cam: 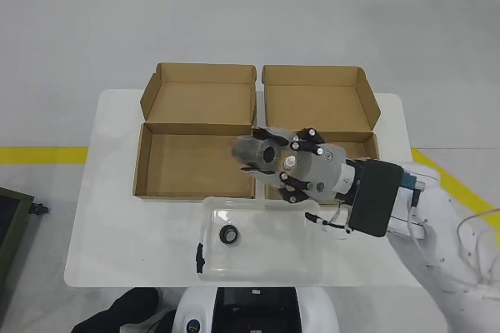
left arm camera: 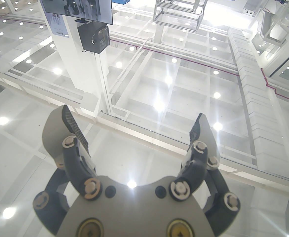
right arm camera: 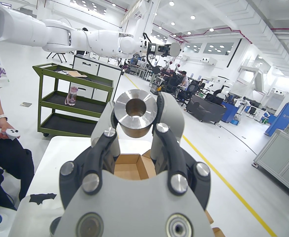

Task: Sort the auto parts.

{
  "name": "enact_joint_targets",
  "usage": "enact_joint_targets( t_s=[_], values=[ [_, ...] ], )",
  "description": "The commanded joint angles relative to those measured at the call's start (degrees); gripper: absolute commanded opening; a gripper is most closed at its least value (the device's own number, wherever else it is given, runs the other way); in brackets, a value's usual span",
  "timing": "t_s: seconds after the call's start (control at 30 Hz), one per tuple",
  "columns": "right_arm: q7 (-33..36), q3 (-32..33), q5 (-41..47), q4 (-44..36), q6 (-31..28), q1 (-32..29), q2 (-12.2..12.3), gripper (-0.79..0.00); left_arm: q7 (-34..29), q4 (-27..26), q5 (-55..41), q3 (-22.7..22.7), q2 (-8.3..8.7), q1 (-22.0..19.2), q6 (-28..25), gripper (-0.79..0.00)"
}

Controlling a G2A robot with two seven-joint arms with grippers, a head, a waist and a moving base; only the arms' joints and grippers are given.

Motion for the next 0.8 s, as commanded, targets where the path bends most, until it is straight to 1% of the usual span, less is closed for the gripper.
enact_joint_targets(
  t_s=[0.0,0.27,0.4,0.67,0.77],
  values=[
    [0.3,-0.4,-0.2,0.8,-0.7,0.2,-0.1,-0.785,0.0,0.0,0.0,0.0,0.00,0.0,0.0,0.000],
    [4.4,-4.9,-4.8,4.5,-1.6,1.2,-0.9,-0.785,0.0,0.0,0.0,0.0,0.00,0.0,0.0,0.000],
    [5.4,-8.0,-6.8,6.6,-1.4,1.5,-1.5,-0.785,0.0,0.0,0.0,0.0,0.00,0.0,0.0,0.000],
    [7.7,-15.2,-10.5,13.2,-0.4,3.9,-3.3,-0.785,0.0,0.0,0.0,0.0,0.00,0.0,0.0,0.000],
    [9.8,-17.6,-11.3,15.9,-0.1,5.3,-4.2,-0.785,0.0,0.0,0.0,0.0,0.00,0.0,0.0,0.000]
  ],
)
